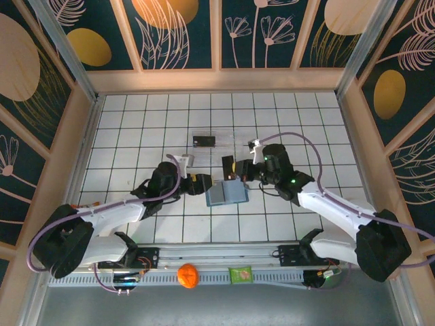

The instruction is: Take the credit cards out of the card holder

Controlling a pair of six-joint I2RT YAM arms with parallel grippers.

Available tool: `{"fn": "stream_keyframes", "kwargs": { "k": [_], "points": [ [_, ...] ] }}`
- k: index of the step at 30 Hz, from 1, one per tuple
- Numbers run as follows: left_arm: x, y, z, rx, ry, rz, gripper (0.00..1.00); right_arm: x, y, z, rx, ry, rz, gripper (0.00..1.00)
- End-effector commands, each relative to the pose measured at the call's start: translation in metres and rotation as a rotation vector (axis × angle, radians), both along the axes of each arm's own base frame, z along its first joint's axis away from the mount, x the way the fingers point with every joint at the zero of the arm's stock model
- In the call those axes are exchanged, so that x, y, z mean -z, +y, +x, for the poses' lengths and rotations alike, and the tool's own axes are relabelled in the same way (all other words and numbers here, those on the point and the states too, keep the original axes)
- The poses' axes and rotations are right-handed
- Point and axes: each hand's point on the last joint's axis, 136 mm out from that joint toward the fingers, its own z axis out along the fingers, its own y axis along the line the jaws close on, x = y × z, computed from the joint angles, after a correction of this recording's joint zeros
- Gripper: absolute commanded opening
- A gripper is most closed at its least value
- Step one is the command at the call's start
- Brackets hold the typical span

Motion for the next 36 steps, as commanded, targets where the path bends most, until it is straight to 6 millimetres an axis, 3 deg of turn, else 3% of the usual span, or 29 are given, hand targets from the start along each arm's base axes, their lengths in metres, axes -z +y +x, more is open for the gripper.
{"fn": "stream_keyframes", "kwargs": {
  "k": [1, 9, 25, 31, 36],
  "points": [
    [-0.047, 0.001, 0.0, 0.032, -0.105, -0.219, 0.75, -0.038, 0.011, -0.007, -0.094, -0.091, 0.162, 0.0],
    [-0.084, 0.004, -0.015, 0.103, -0.208, -0.375, 0.63, -0.054, 0.02, -0.023, -0.199, -0.113, 0.301, 0.0],
    [-0.106, 0.002, -0.026, 0.174, -0.253, -0.456, 0.39, -0.062, 0.044, -0.047, -0.357, -0.108, 0.386, 0.0],
    [-0.099, 0.002, -0.025, 0.163, -0.233, -0.436, 0.31, -0.065, 0.048, -0.047, -0.362, -0.117, 0.398, 0.0],
    [-0.104, 0.004, -0.026, 0.161, -0.241, -0.446, 0.19, -0.058, 0.051, -0.041, -0.344, -0.096, 0.376, 0.0]
  ]
}}
